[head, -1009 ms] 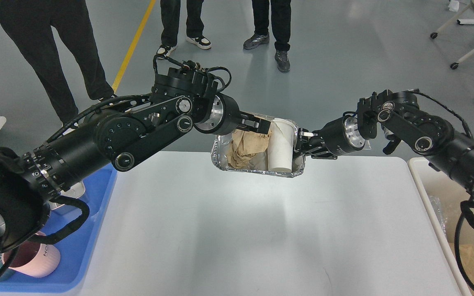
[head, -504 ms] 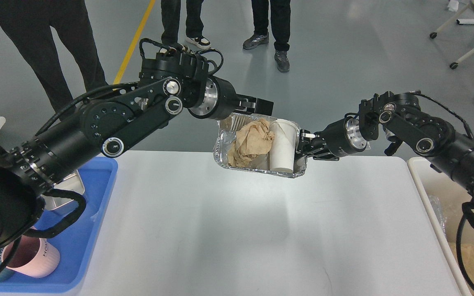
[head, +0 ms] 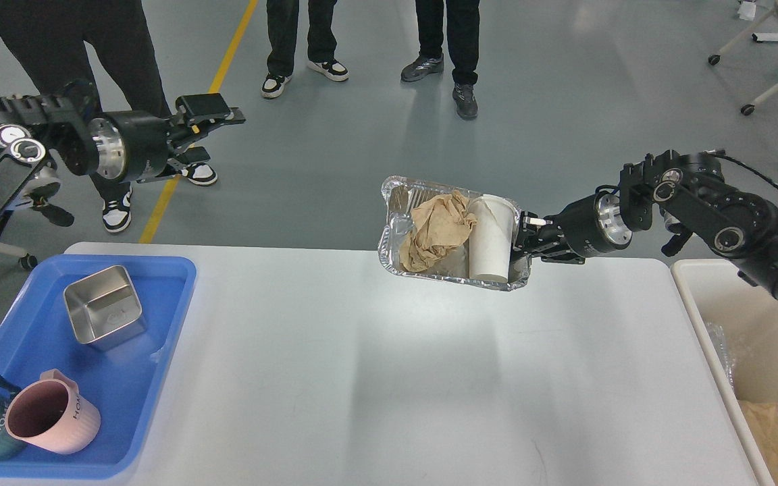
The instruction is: Tidy desktop
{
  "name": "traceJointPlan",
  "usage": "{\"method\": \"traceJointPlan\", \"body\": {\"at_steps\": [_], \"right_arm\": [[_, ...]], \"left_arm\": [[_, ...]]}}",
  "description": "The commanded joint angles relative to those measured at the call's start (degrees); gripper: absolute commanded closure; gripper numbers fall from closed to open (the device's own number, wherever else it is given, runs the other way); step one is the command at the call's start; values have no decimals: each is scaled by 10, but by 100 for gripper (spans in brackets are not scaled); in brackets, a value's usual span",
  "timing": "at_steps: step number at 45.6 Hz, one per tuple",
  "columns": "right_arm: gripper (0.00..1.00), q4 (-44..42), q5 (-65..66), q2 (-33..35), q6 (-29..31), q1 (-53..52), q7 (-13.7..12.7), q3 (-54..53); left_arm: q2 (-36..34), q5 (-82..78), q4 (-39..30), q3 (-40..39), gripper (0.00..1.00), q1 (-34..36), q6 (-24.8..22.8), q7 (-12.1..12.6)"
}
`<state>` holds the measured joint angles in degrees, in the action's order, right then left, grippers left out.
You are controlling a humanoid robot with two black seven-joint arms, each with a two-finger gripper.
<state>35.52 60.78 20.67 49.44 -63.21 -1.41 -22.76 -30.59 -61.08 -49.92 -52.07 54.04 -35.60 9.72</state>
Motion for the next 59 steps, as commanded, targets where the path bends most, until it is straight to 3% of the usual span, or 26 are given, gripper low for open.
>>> {"method": "traceJointPlan", "body": {"at_steps": [1,4,6,11,17,21,27,46,51,59], "right_arm": [[100,2,0,3,-1,2,0,0],[100,2,0,3,-1,5,0,0],[100,2,0,4,-1,5,0,0],[100,2,0,9,-1,11,0,0],[100,2,0,16,-1,13,-1,0],[100,-1,2,35,-4,13,-2,9],[100,-5,11,79,-5,27,-2,22],[100,-20,10,319,-41,148,1,18],[100,-33,1,345,-70,178,1,13],[100,-121,-43,345,-141,236,0,-2]], "left_arm": [[-4,100,104,-12,4,-29,5,-112],[4,179,159,-13,4,-37,4,-160],[11,236,195,-9,4,-42,-3,-168],[73,385,250,-13,4,-45,-15,-149],[147,543,295,-14,4,-69,-45,-88],[185,588,296,-14,3,-82,-47,-78],[216,598,298,-24,3,-87,-47,-77],[227,592,298,-26,3,-100,-54,-85],[227,592,298,-24,3,-111,-64,-87],[235,592,298,-23,3,-124,-79,-88]]}}
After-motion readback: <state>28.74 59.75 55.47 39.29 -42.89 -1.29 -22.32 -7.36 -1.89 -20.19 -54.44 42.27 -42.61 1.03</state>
